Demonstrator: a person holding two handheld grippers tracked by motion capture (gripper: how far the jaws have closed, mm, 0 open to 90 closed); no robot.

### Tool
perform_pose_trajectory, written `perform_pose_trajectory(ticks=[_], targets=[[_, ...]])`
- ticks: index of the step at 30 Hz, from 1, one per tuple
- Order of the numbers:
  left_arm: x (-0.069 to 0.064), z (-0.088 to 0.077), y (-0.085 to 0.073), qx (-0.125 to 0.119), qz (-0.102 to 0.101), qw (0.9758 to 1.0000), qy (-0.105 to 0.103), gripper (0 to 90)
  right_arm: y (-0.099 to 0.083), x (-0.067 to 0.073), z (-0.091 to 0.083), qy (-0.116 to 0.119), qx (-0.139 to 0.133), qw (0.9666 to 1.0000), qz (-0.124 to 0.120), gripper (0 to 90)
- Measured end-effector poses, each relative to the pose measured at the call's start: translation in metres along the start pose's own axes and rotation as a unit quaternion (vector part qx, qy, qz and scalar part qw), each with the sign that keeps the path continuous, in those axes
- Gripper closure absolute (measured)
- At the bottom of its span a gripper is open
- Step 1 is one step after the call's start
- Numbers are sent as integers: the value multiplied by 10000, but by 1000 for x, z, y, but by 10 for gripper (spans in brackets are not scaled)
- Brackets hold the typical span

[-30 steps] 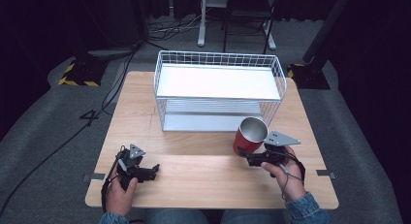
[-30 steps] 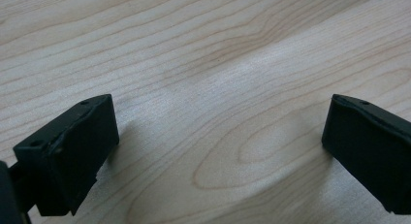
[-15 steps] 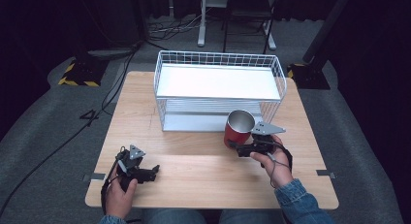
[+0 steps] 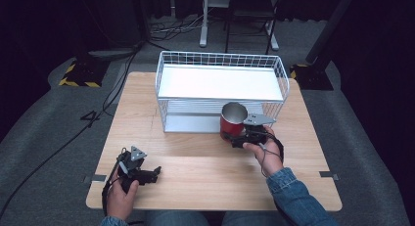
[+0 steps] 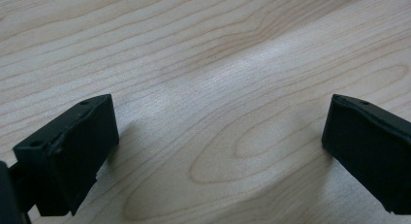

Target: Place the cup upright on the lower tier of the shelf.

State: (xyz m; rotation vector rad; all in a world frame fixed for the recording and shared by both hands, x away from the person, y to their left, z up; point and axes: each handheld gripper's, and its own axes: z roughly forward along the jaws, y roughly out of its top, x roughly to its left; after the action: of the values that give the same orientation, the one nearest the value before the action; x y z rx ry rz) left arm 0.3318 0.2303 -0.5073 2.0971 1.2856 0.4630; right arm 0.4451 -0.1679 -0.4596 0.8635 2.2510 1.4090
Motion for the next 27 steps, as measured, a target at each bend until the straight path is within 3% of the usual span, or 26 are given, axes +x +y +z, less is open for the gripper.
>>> perform_pose_trajectory(ticks=[17,27], targets=[[0,0,0,4,-13,10000,0,0,18,-1,47,-162,-132,9998,-4,162],[0,0,0,6,-13,10000,2,0,22,-4,71,-510,-307,9982,-57,162]])
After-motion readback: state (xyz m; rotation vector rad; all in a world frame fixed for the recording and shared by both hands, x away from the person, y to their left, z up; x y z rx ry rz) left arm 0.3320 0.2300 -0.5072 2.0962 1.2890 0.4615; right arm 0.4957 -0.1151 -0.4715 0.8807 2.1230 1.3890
